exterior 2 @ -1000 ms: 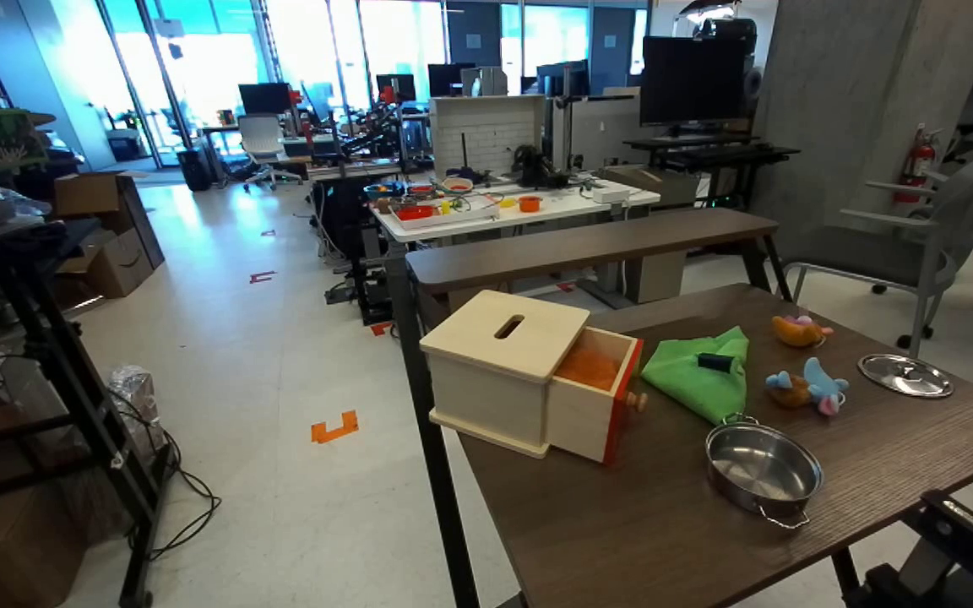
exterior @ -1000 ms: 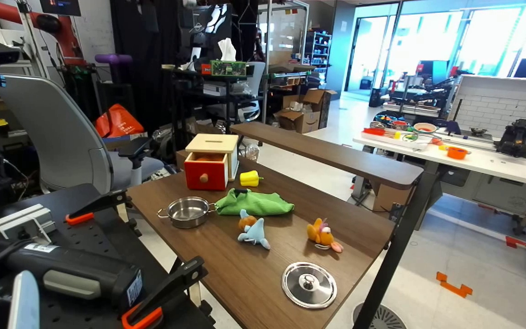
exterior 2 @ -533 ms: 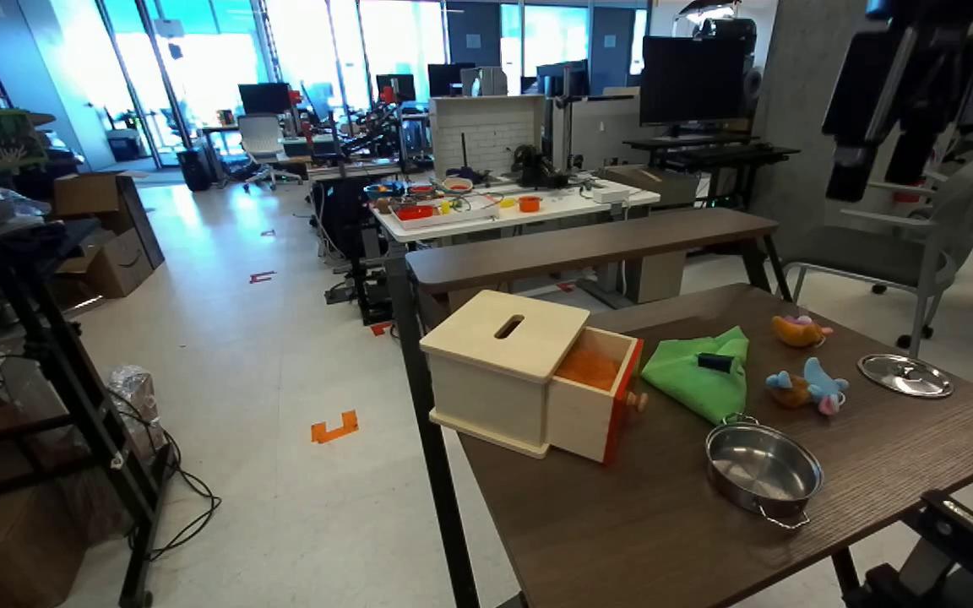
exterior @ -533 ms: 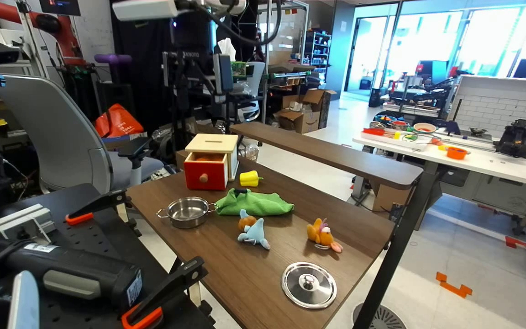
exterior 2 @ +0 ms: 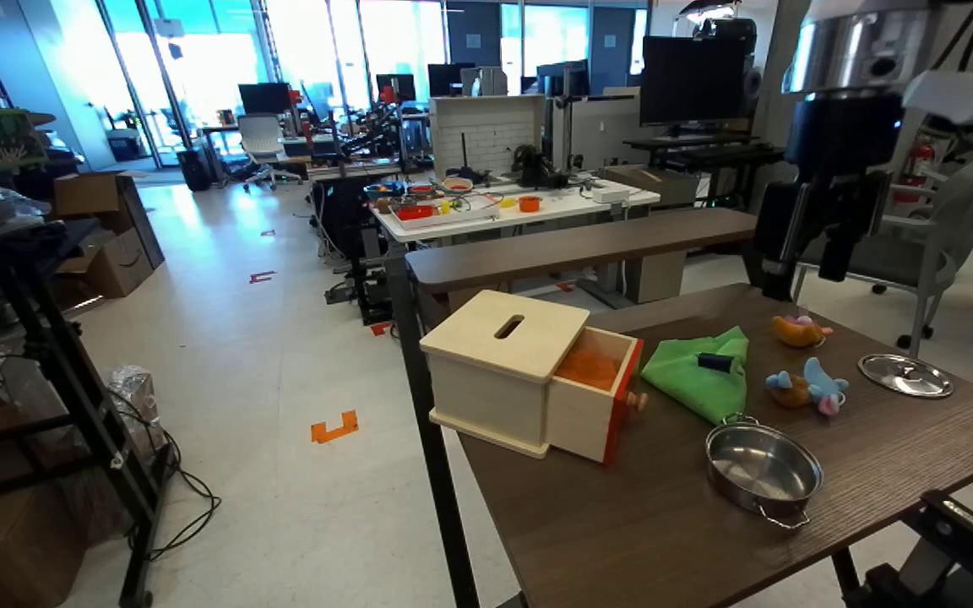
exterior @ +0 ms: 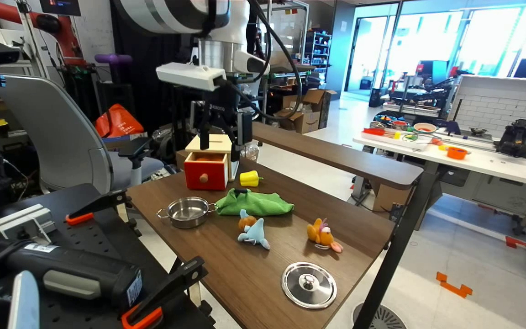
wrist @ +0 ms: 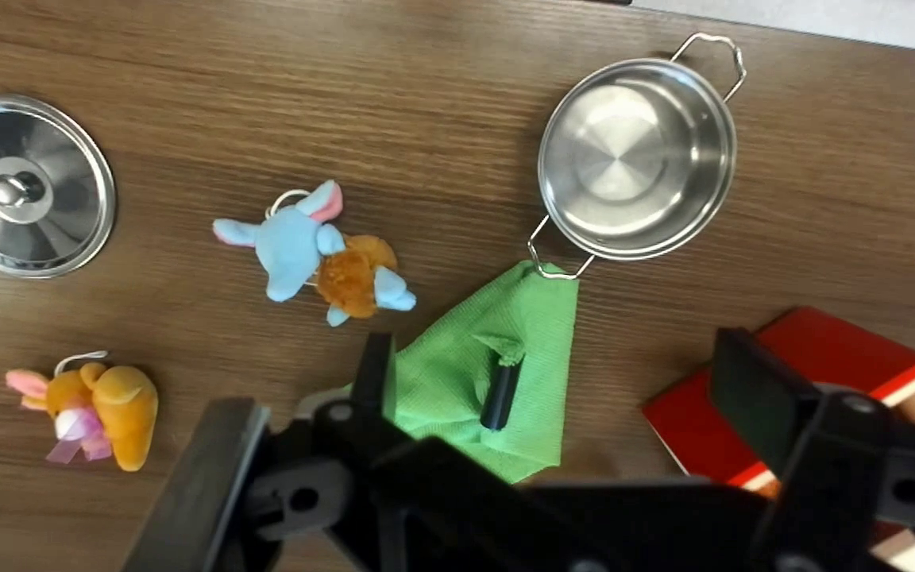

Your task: Open the green towel

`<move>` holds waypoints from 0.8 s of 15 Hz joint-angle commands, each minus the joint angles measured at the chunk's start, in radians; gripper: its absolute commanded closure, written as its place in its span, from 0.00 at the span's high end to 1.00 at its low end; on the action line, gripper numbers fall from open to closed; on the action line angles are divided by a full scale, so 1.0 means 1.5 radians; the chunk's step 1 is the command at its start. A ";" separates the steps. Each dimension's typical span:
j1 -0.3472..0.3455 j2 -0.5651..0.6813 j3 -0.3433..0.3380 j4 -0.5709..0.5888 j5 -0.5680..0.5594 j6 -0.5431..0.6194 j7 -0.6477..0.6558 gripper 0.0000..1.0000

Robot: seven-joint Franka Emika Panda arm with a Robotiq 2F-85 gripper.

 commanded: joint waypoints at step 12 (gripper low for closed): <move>0.012 0.205 0.005 0.175 0.001 -0.057 0.004 1.00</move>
